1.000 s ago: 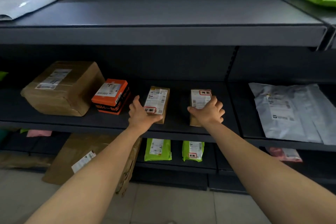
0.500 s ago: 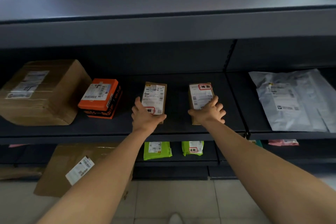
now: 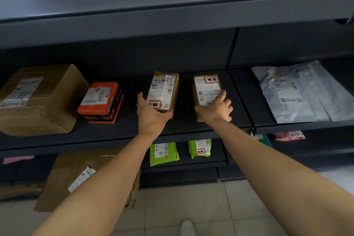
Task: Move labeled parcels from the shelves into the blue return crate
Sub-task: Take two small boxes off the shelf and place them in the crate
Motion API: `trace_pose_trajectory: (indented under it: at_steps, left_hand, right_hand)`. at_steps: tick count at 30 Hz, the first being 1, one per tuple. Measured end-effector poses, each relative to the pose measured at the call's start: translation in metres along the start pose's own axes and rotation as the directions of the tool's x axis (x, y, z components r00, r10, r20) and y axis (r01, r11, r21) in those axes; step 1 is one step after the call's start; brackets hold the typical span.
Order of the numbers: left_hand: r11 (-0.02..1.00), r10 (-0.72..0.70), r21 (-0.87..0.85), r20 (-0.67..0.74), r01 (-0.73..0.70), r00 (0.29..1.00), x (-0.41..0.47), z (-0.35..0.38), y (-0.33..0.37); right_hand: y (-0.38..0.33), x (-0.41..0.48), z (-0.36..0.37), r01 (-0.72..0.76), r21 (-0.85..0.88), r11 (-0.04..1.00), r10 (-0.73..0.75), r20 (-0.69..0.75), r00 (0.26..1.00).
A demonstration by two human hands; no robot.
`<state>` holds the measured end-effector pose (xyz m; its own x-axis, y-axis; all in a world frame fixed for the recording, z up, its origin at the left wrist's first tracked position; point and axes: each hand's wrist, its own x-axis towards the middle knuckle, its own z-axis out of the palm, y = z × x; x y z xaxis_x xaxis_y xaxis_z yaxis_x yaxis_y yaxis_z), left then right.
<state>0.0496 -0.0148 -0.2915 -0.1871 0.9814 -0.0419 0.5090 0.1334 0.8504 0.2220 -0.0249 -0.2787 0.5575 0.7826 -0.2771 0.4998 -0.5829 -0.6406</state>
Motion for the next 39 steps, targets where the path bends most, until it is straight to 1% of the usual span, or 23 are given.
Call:
trace_pose_trajectory:
  at_steps: [3, 7, 12, 16, 20, 25, 30, 33, 36, 39]
  left_hand:
    - [0.999, 0.043, -0.001, 0.002, -0.043, 0.999, -0.016, 0.006, 0.011]
    - [0.996, 0.084, -0.014, 0.046, -0.084, 0.995, -0.049, 0.025, 0.029]
    - [0.988, 0.153, 0.003, 0.143, -0.155, 0.978, -0.11, 0.06, 0.055]
    - [0.976, 0.216, -0.017, 0.221, -0.218, 0.951, -0.162, 0.096, 0.079]
    - [0.952, 0.304, -0.076, 0.315, -0.296, 0.899, -0.215, 0.135, 0.108]
    - [0.905, 0.423, -0.158, 0.425, -0.394, 0.8, -0.29, 0.183, 0.151]
    - [0.854, 0.509, -0.216, 0.528, -0.472, 0.68, -0.359, 0.235, 0.187]
    - [0.807, 0.573, -0.271, 0.573, -0.524, 0.586, -0.394, 0.263, 0.207]
    - [0.752, 0.63, -0.346, 0.627, -0.561, 0.458, -0.433, 0.295, 0.229]
    - [0.713, 0.662, -0.408, 0.661, -0.57, 0.354, -0.464, 0.325, 0.247]
  right_hand:
    - [0.009, -0.011, -0.016, 0.014, 0.023, 1.0, -0.014, -0.024, 1.0]
    - [0.039, -0.025, -0.048, 0.002, 0.061, 0.998, 0.003, -0.083, 0.997]
    - [0.097, -0.048, -0.098, -0.067, 0.091, 0.994, 0.082, -0.175, 0.981]
    - [0.152, -0.073, -0.144, -0.123, 0.125, 0.984, 0.151, -0.241, 0.959]
    - [0.206, -0.096, -0.195, -0.186, 0.179, 0.966, 0.239, -0.348, 0.907]
    - [0.273, -0.131, -0.264, -0.257, 0.254, 0.932, 0.352, -0.475, 0.806]
    - [0.341, -0.165, -0.321, -0.343, 0.333, 0.878, 0.477, -0.559, 0.678]
    - [0.375, -0.183, -0.348, -0.359, 0.405, 0.841, 0.54, -0.587, 0.603]
    - [0.412, -0.203, -0.378, -0.393, 0.476, 0.787, 0.617, -0.616, 0.489]
    - [0.443, -0.216, -0.404, -0.409, 0.529, 0.744, 0.667, -0.629, 0.399]
